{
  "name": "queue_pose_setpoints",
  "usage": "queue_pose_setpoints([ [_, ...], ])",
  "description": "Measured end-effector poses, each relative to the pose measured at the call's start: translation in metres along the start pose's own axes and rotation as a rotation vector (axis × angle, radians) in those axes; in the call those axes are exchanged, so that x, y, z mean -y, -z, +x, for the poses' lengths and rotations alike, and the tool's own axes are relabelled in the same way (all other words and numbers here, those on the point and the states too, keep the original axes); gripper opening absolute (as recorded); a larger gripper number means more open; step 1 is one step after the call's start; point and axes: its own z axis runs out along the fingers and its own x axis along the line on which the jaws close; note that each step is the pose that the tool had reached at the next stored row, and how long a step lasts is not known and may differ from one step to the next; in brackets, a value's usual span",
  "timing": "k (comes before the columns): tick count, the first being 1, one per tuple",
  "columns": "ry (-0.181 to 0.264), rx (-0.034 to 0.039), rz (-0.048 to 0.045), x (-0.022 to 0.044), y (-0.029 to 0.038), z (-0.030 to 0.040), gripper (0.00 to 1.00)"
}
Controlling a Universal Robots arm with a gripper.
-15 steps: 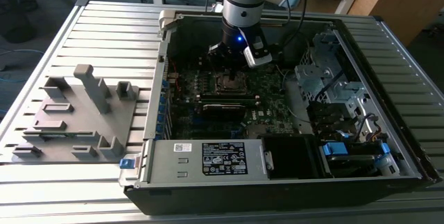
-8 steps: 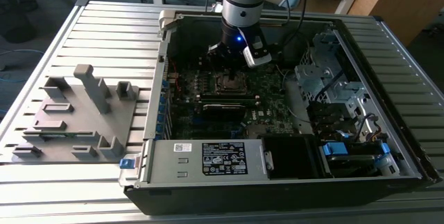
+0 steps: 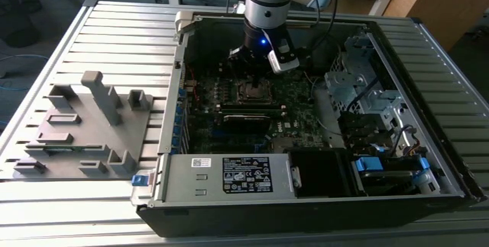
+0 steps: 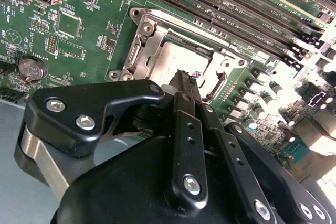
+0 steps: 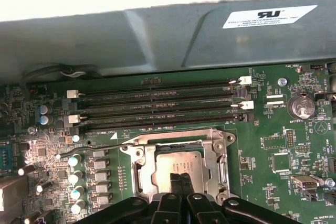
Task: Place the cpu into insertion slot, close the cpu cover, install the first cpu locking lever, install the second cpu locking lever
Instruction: 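Install the first cpu locking lever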
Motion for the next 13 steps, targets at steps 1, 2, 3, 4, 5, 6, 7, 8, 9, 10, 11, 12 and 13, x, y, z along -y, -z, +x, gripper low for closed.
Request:
queue_pose_setpoints([
  [1, 0.0, 0.0001, -0.0002, 0.0, 0.0, 0.0, 0.1],
  [2, 0.0, 0.0001, -0.0001, 0.0, 0.0, 0.0003, 0.1],
  [3, 0.0, 0.0, 0.0001, 0.0001, 0.0, 0.001, 0.1],
  [4, 0.0, 0.0, 0.0, 0.0003, 0.0, 0.0021, 0.1],
  [5, 0.0, 0.0, 0.0, 0.0004, 0.0, 0.0036, 0.1],
  [6, 0.0, 0.0, 0.0, 0.0006, 0.0, 0.0052, 0.1],
  [7, 0.0, 0.0001, 0.0, 0.0007, 0.0, 0.0068, 0.1],
  [8, 0.0, 0.0001, -0.0001, 0.0009, -0.0001, 0.0084, 0.1],
  [9, 0.0, 0.0001, -0.0001, 0.001, -0.0001, 0.0099, 0.1],
  [10, 0.0, 0.0001, 0.0, 0.0012, -0.0001, 0.0114, 0.1],
  [11, 0.0, 0.0001, 0.0, 0.0012, -0.0001, 0.0123, 0.1],
  [12, 0.0, 0.0, 0.0, 0.0012, -0.0001, 0.0124, 0.1],
  [13, 0.0, 0.0, 0.0001, 0.0012, 0.0, 0.0124, 0.1],
])
